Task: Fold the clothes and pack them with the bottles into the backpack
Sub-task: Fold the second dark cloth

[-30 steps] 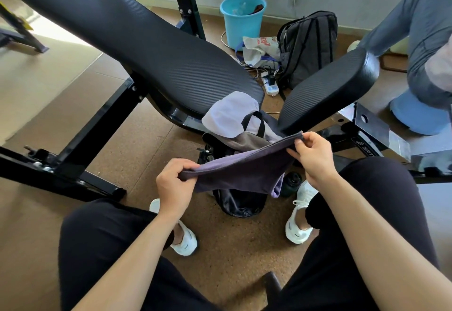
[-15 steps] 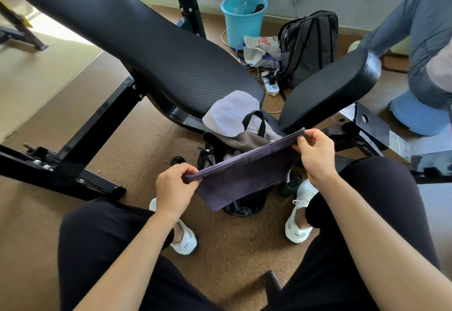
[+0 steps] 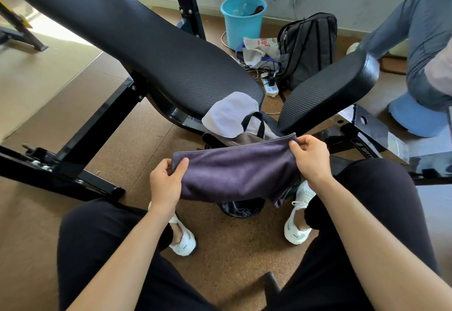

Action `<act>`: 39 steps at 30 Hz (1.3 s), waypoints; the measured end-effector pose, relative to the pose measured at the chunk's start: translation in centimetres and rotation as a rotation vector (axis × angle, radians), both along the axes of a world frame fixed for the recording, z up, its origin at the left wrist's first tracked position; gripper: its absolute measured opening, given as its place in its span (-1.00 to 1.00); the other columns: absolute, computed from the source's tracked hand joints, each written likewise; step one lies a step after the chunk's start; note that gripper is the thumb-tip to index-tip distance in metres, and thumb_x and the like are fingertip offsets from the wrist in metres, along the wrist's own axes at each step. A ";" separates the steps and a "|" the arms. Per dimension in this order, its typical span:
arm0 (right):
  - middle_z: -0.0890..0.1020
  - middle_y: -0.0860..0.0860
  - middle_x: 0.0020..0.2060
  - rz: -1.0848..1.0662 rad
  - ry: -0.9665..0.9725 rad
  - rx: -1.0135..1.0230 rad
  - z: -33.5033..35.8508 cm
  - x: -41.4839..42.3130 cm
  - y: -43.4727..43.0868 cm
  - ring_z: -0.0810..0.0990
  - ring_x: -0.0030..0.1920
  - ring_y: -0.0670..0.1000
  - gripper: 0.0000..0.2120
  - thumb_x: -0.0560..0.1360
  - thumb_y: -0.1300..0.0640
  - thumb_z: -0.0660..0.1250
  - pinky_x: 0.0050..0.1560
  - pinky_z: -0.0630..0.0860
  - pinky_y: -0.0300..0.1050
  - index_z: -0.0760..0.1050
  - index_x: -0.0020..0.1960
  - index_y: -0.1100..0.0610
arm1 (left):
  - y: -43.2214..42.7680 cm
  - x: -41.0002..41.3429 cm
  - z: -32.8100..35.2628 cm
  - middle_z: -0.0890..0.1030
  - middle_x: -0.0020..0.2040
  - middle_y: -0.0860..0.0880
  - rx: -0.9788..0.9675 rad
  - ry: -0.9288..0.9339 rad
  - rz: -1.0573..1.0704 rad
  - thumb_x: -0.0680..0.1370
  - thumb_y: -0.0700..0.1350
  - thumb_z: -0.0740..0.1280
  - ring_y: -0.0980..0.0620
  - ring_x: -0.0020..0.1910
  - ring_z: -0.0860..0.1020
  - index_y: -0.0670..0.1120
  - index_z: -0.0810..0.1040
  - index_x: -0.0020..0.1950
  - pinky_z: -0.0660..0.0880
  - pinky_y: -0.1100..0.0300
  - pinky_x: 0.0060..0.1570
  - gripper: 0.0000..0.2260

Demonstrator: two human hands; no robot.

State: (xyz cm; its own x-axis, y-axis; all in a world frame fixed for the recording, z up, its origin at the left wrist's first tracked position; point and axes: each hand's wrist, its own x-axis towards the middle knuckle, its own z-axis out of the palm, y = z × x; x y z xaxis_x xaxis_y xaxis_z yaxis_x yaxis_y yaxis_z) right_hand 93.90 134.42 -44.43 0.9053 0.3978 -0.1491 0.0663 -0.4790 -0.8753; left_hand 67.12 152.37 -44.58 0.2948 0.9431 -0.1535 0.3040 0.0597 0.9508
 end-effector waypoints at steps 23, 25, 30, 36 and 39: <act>0.71 0.02 -0.12 0.636 0.108 0.251 1.2 -9.9 1.1 0.71 -0.08 0.06 -0.95 0.56 0.16 0.43 -0.03 0.65 0.06 0.62 0.01 0.09 | -5.1 2.0 1.1 0.64 -0.21 0.01 0.156 -0.085 -0.580 0.54 -0.14 0.42 0.00 -0.23 0.60 -0.05 0.61 -0.04 0.55 0.11 -0.21 -0.97; 0.71 -0.02 -0.09 0.648 0.132 0.241 1.3 -9.9 1.0 0.71 -0.06 -0.02 -0.86 0.51 0.14 0.49 -0.02 0.65 -0.04 0.61 0.05 0.05 | -4.9 1.9 1.2 0.65 -0.19 -0.04 0.152 -0.107 -0.597 0.52 -0.21 0.36 -0.12 -0.19 0.62 -0.06 0.63 -0.03 0.57 -0.03 -0.16 -0.91; 0.67 -0.02 -0.04 0.717 0.062 0.203 1.4 -9.8 1.0 0.70 -0.05 -0.02 -0.67 0.40 0.11 0.61 -0.02 0.68 -0.02 0.56 0.08 0.04 | -4.6 1.9 0.9 0.67 -0.17 0.05 0.211 -0.041 -0.612 0.54 -0.23 0.42 0.03 -0.18 0.64 -0.03 0.67 -0.02 0.59 0.13 -0.16 -0.89; 0.67 -0.05 -0.16 0.735 0.019 0.177 1.0 -10.1 1.1 0.69 -0.14 -0.03 -0.86 0.49 0.18 0.50 -0.10 0.65 -0.06 0.58 -0.01 0.07 | -4.7 2.2 0.4 0.60 -0.28 -0.07 0.239 -0.021 -0.551 0.66 0.05 0.28 -0.09 -0.27 0.60 -0.14 0.61 -0.15 0.57 -0.08 -0.25 -0.68; 0.68 0.09 -0.19 0.685 0.077 0.212 0.7 -10.0 1.3 0.69 -0.13 0.17 -0.91 0.50 0.10 0.44 -0.08 0.64 0.18 0.59 -0.06 0.11 | -4.8 2.2 0.5 0.61 -0.27 -0.15 0.172 -0.066 -0.532 0.67 0.11 0.22 -0.22 -0.26 0.63 -0.14 0.60 -0.15 0.59 -0.23 -0.28 -0.62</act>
